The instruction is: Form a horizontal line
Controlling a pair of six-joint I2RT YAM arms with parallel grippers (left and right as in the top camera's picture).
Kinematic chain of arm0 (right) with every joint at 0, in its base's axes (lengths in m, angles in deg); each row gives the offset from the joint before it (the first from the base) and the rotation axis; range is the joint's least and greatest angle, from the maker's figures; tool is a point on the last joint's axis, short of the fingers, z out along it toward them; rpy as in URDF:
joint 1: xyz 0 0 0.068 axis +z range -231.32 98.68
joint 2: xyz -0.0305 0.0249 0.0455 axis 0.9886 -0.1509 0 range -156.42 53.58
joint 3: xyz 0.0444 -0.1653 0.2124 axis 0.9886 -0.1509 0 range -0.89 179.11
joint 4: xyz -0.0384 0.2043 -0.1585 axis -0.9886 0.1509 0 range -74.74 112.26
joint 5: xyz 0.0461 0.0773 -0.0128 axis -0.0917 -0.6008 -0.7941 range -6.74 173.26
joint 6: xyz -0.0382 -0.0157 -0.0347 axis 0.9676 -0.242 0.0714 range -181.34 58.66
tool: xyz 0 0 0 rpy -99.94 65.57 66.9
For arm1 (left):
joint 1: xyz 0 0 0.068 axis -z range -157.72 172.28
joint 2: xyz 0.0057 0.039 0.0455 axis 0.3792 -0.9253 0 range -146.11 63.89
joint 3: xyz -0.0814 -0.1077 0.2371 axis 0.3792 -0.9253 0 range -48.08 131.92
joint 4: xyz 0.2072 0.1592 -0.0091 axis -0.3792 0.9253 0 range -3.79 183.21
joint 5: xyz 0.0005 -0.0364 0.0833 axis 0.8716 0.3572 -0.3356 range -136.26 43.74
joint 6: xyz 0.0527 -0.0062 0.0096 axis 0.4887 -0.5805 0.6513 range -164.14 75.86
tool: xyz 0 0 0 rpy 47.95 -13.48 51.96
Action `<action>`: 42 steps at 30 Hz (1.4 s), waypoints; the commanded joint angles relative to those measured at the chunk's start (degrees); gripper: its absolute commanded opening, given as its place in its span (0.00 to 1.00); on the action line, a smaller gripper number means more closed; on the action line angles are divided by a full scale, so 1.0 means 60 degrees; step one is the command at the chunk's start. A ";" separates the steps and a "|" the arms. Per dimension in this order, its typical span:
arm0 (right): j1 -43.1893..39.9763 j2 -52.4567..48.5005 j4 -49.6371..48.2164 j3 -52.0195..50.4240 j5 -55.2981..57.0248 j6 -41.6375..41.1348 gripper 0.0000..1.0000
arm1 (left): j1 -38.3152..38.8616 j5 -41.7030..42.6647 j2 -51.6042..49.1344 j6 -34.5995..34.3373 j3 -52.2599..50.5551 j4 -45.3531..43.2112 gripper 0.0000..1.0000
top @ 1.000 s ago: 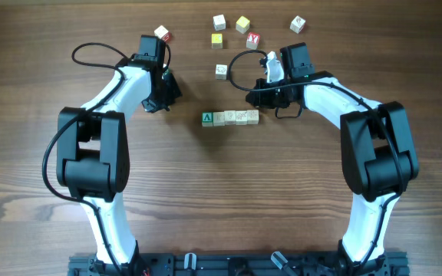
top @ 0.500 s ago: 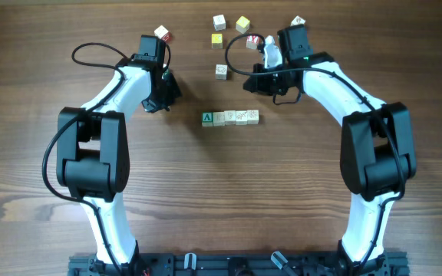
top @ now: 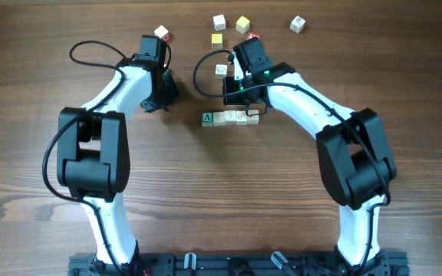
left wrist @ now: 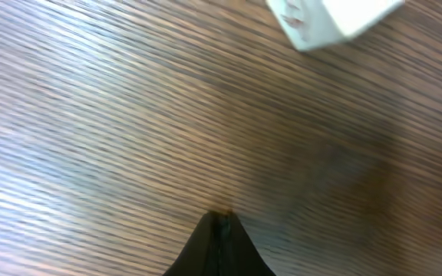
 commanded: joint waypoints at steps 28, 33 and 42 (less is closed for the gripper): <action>-0.0029 -0.0393 -0.0670 -0.0124 -0.0543 -0.0714 0.05 | -0.1341 -0.2324 -0.0131 -0.0419 -0.0015 0.0255 0.04; -0.0029 -0.0393 -0.0211 -0.0124 -0.0535 -0.0794 0.05 | -0.1341 -0.2328 -0.0131 -0.0419 -0.0015 0.0255 0.04; -0.0029 -0.0393 0.0164 -0.0124 -0.0681 -0.0943 0.05 | -0.1341 -0.2328 -0.0131 -0.0419 -0.0015 0.0259 0.04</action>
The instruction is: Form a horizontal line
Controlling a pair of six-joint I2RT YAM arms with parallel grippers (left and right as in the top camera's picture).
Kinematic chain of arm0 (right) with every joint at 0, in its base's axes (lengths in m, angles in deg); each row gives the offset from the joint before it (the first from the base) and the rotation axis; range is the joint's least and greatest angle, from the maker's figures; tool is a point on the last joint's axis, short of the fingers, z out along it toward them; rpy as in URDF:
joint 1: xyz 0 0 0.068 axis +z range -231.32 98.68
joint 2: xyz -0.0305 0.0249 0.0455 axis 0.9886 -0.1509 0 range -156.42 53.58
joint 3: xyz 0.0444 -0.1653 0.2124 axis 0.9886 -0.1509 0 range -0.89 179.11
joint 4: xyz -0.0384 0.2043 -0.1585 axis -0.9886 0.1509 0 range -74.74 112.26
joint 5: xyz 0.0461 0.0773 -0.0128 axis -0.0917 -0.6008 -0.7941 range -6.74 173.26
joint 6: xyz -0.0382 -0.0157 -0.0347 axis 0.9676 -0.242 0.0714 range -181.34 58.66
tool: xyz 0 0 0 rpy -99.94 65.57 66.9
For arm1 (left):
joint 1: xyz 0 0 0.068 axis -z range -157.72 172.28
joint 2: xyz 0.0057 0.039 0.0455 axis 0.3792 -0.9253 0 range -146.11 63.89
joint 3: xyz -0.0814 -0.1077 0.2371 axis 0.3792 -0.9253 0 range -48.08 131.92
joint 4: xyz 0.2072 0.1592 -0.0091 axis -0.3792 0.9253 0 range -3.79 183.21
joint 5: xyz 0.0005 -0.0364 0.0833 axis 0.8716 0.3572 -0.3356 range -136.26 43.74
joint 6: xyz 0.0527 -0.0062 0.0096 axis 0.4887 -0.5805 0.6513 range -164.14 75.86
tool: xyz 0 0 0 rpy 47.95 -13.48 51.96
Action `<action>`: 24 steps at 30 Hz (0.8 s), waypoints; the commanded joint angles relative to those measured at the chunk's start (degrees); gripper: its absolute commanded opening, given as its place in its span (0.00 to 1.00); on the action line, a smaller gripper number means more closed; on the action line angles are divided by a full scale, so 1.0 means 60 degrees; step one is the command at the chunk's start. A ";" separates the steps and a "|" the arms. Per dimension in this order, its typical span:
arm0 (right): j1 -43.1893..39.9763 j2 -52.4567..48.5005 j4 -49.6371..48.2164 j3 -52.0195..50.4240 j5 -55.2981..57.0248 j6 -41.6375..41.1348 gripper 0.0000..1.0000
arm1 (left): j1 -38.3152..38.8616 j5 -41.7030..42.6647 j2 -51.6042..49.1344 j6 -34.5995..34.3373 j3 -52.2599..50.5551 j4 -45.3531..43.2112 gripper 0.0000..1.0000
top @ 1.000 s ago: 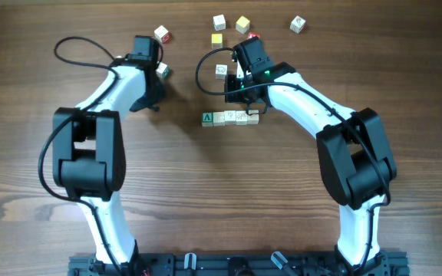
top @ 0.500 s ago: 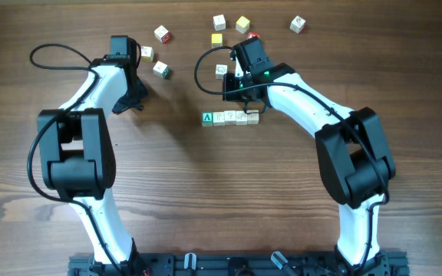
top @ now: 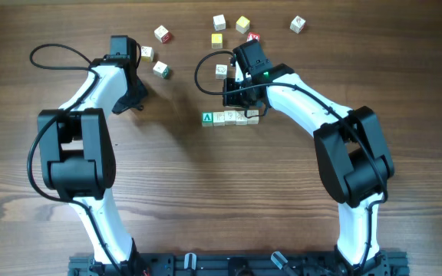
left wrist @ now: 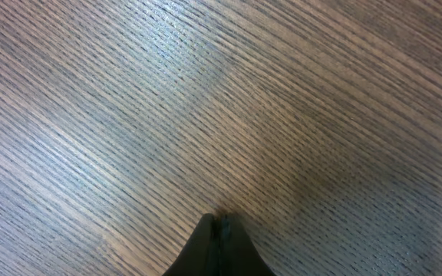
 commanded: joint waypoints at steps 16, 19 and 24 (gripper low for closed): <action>-0.0011 -0.0215 0.0404 -0.0073 -0.0692 -0.0146 0.05 | 0.0000 -0.0193 -0.0127 -0.0138 -0.0011 0.0025 0.04; -0.0011 -0.0215 0.0474 -0.0073 -0.0692 -0.0153 0.04 | 0.0000 -0.0193 -0.0127 -0.0135 -0.0011 0.0025 0.04; -0.0011 -0.0215 0.0663 -0.0073 -0.0685 -0.0142 0.04 | 0.0000 -0.0189 -0.0127 -0.0138 -0.0011 0.0025 0.04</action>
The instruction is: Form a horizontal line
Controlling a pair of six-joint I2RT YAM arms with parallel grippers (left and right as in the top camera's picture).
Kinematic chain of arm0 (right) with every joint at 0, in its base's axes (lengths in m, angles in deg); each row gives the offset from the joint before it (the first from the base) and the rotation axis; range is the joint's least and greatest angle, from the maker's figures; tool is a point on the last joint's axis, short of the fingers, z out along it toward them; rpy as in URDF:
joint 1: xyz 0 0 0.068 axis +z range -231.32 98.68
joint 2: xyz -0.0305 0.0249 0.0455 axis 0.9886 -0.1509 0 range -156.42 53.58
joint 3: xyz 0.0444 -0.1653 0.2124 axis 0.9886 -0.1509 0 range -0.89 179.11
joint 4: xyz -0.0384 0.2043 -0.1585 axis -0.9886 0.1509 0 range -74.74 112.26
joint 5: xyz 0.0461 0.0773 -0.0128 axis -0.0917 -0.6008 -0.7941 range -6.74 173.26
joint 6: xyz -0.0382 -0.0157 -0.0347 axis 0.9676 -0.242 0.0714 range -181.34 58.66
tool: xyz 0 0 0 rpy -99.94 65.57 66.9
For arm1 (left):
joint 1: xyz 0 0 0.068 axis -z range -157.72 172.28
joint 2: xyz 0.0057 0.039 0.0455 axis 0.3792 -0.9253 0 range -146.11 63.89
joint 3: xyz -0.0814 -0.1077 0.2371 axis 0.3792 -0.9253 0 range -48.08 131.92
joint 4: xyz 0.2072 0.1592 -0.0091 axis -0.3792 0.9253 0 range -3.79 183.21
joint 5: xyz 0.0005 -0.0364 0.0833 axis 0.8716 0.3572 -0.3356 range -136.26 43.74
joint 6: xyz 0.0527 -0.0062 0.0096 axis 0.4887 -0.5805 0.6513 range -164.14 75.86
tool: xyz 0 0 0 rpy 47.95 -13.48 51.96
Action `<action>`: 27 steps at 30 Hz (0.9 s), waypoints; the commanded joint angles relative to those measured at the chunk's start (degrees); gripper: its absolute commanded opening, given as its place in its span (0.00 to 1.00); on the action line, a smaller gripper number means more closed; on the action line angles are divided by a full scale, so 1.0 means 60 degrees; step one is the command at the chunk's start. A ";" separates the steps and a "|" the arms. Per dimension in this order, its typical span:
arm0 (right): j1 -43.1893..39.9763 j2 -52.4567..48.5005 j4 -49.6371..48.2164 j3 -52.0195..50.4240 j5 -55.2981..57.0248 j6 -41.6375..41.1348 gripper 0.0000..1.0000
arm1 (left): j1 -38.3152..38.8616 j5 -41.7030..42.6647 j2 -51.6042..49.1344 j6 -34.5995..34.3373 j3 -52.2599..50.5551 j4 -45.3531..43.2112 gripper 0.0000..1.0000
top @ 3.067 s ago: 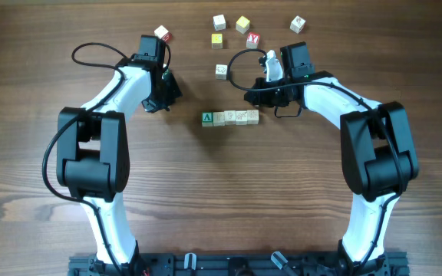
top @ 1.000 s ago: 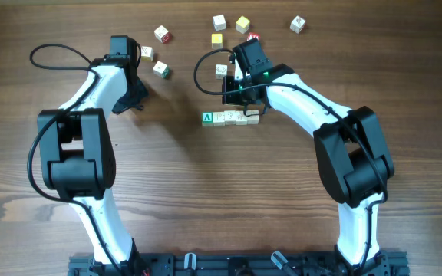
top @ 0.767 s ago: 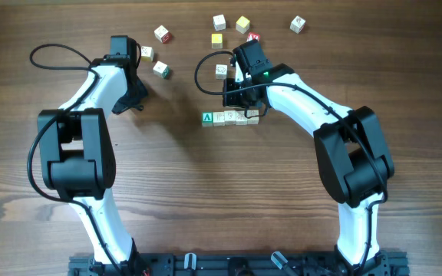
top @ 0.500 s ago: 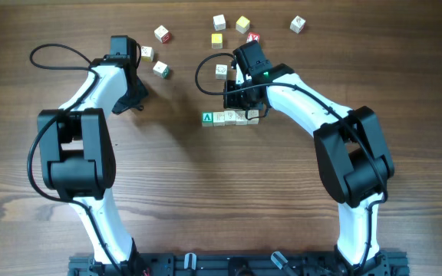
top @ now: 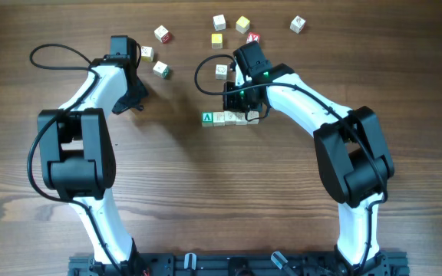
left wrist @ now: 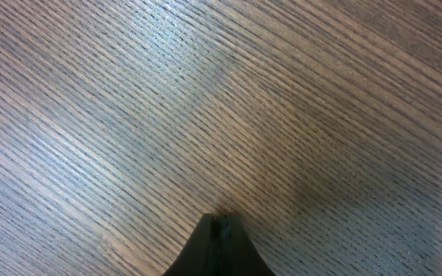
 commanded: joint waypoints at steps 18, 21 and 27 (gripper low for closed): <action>-0.0011 -0.0215 0.0222 -0.0073 -0.0204 -0.0047 0.04 | 0.0000 -0.0189 -0.0127 -0.0138 -0.0011 0.0015 0.04; -0.0011 -0.0215 0.0208 -0.0073 -0.0197 -0.0044 0.05 | 0.0000 -0.0189 -0.0127 -0.0135 -0.0011 0.0015 0.04; -0.0011 -0.0215 -0.0091 -0.0073 -0.0076 -0.0051 0.04 | 0.0000 -0.0193 -0.0127 -0.0138 -0.0011 0.0015 0.04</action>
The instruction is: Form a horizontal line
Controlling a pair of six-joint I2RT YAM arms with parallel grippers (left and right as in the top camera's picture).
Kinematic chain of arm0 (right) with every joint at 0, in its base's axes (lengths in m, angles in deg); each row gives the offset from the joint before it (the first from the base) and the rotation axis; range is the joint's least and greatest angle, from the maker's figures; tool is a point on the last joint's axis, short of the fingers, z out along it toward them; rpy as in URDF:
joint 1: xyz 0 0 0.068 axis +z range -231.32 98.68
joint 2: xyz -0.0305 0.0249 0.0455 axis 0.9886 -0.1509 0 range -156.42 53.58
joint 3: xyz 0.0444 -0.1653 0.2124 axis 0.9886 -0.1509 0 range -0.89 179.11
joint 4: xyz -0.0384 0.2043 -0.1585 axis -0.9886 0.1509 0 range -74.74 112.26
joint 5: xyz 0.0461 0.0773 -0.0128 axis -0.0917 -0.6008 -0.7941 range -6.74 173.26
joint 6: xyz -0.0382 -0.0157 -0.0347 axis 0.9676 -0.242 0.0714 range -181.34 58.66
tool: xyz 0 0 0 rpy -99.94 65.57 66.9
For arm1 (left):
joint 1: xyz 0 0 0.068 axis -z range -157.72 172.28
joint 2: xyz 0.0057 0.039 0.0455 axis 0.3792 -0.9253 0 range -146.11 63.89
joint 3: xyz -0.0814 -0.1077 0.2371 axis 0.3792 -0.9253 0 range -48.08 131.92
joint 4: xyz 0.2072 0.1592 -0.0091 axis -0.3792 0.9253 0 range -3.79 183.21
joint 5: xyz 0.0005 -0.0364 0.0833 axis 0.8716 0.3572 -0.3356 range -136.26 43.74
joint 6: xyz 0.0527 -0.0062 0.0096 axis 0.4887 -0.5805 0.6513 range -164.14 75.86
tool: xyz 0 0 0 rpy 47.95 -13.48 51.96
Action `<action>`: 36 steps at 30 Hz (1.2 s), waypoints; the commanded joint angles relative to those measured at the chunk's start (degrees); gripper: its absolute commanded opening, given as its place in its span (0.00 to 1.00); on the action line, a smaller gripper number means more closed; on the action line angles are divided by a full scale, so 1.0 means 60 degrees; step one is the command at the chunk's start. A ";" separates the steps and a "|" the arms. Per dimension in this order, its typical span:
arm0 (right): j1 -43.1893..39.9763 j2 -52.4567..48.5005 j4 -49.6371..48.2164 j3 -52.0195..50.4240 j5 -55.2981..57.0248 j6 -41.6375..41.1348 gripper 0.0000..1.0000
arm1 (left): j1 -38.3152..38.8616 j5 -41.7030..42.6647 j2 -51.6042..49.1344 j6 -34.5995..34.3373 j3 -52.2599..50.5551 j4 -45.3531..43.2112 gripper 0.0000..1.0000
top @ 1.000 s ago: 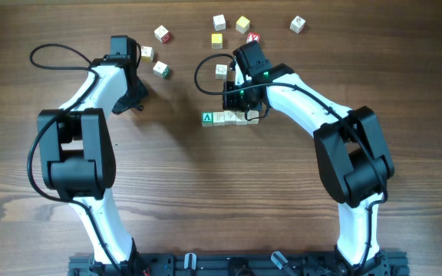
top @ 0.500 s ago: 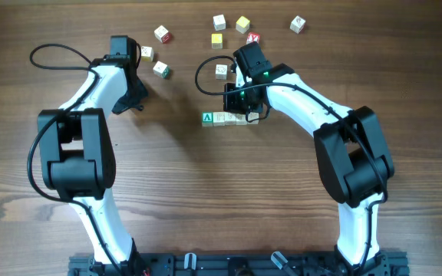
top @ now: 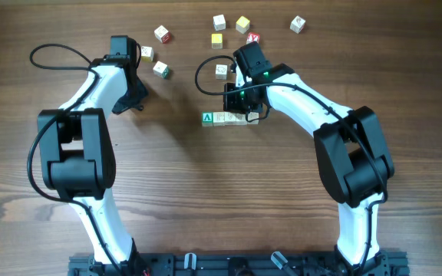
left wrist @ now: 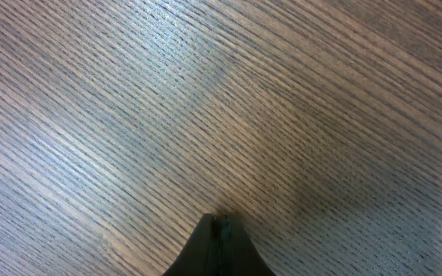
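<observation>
A short row of letter blocks (top: 219,118) lies left to right at mid-table, with a green "A" block (top: 207,118) at its left end. My right gripper (top: 244,113) is down over the row's right end and hides the last block; its jaws cannot be made out. My left gripper (top: 131,104) is far to the left of the row, over bare wood. In the left wrist view the left gripper (left wrist: 221,222) is shut with nothing in it, and no block shows there.
Loose blocks are scattered along the far side: three near the left arm (top: 160,70), one by the right wrist (top: 221,71), a cluster behind it (top: 242,24), and one at the far right (top: 298,24). The wooden table (top: 206,192) stretches towards the near edge.
At first my left gripper was shut near the middle, left of the row, with a white block at the top of its wrist view. It then stood further left over bare wood, and two blocks showed beside the arm. My right gripper stayed at the row's right end.
</observation>
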 commanded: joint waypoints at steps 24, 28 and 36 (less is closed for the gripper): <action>-0.0408 -0.0215 -0.0120 -0.0069 0.2368 -0.0062 0.05 | 0.0000 -0.0124 -0.0127 -0.0350 -0.0011 -0.0044 0.04; -0.0408 -0.0215 0.0098 -0.0069 0.2371 -0.0062 0.04 | 0.0000 -0.0124 -0.0127 -0.0350 -0.0011 -0.0066 0.04; -0.0408 -0.0215 0.0310 -0.0069 0.2368 -0.0062 0.04 | 0.0000 -0.0124 -0.0127 -0.0350 -0.0011 -0.0073 0.04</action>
